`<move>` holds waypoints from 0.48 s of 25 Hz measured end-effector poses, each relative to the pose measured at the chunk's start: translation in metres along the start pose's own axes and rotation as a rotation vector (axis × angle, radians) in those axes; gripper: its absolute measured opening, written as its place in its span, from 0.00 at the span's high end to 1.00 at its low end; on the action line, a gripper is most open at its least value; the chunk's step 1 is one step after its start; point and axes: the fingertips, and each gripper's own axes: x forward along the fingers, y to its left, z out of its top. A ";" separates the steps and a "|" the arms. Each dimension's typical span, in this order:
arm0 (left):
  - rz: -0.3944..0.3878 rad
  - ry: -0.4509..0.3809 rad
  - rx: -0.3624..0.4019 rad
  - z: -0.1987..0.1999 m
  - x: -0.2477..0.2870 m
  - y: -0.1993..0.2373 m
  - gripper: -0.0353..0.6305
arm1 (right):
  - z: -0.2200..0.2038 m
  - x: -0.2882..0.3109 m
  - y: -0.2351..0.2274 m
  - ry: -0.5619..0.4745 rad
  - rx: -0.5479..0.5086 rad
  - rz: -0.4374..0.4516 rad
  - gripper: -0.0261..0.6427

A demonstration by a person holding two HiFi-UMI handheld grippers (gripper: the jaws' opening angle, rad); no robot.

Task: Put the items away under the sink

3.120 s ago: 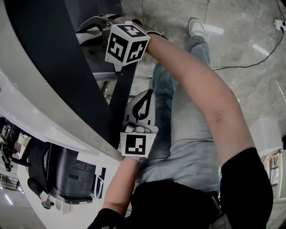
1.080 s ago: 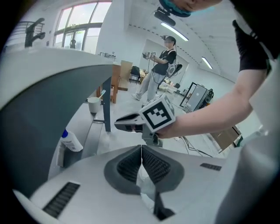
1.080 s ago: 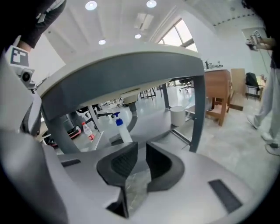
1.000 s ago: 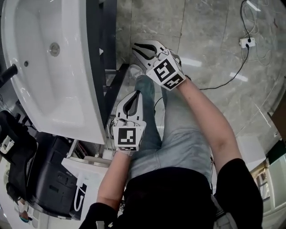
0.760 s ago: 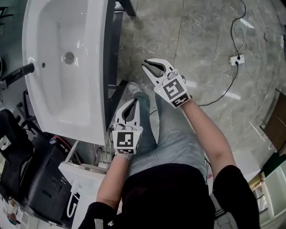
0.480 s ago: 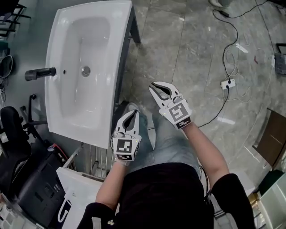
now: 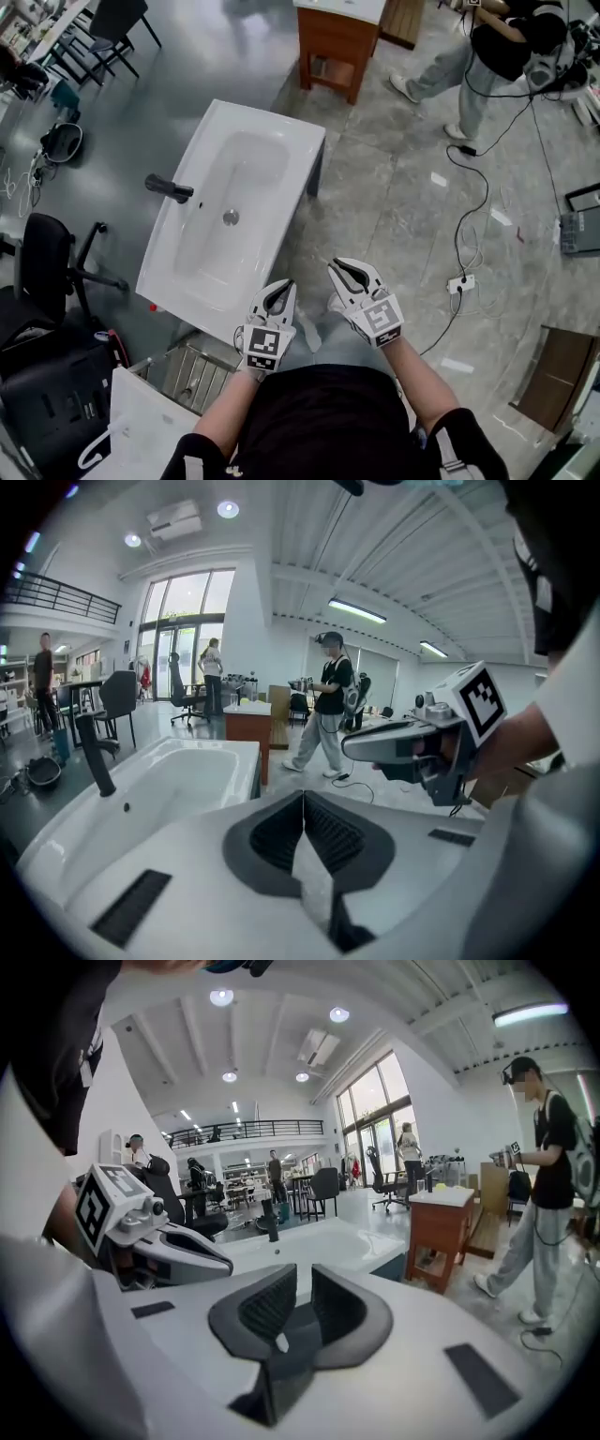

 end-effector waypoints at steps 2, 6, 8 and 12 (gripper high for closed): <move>0.012 -0.032 0.001 0.019 -0.009 0.009 0.92 | 0.022 -0.005 0.003 -0.022 -0.017 0.002 0.87; 0.053 -0.102 -0.006 0.057 -0.033 0.026 0.92 | 0.059 -0.014 0.012 -0.056 -0.046 0.009 0.87; 0.066 -0.136 0.007 0.077 -0.039 0.031 0.92 | 0.079 -0.020 0.010 -0.088 -0.057 0.013 0.87; 0.082 -0.190 0.031 0.107 -0.051 0.036 0.92 | 0.111 -0.032 0.008 -0.155 -0.076 0.006 0.87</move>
